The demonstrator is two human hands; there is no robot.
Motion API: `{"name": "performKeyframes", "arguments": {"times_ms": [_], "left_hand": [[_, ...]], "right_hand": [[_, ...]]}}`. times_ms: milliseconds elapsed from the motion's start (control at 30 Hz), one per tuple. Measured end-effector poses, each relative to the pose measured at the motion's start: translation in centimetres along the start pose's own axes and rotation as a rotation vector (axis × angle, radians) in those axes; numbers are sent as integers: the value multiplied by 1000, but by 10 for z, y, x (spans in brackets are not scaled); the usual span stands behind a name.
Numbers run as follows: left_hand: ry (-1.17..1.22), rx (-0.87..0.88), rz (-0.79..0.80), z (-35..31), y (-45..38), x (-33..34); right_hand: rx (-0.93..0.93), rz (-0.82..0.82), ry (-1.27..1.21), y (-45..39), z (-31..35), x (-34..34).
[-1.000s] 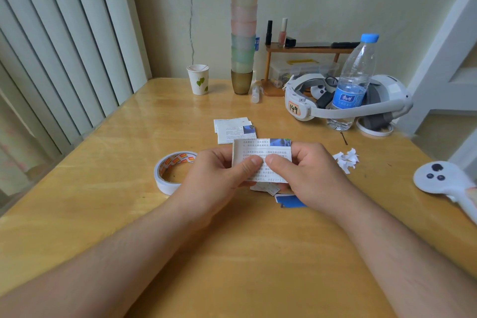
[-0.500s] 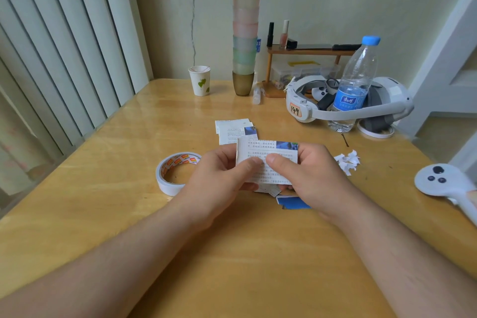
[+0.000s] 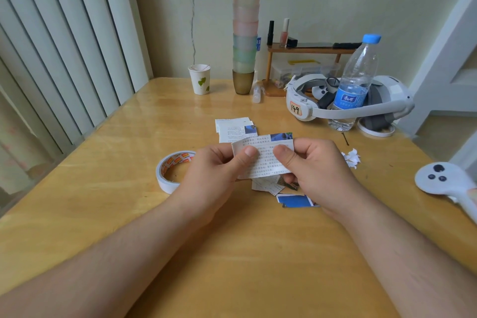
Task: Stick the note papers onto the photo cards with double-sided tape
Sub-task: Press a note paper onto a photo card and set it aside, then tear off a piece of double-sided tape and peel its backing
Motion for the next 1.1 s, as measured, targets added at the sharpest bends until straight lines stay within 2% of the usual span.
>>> {"name": "performKeyframes", "arguments": {"times_ms": [267,400,600,933,1033,1100], "left_hand": [[39,0,-67,-3,-4,-9],[-17,-2,-89,-1,-7,-13],[-14,5,-149,-1,-10,-22],[8,-24,-188,-4,-9,-23],[9,16,-248,-16,-8,-31],[-84,93,-298,-25,-10,-42]], "right_hand": [[17,-40,-11,-1,-4,-3],[34,-157,-123,-1,-2,-5],[31,-290,-160,3,0,-6],[70,-303,-199,4,-4,-4],[118,-291,-215,-4,-5,-2],[147,-280,-206,-15,-1,-1]]}}
Point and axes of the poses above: each hand's wrist, its own y-axis away from the middle knuckle, its own x-axis out of the palm, z = x × y, the point moved 7 cm from there along -y, towards the middle knuckle, and after that the axes turned 4 degrees about -z, right-handed, at the moved point
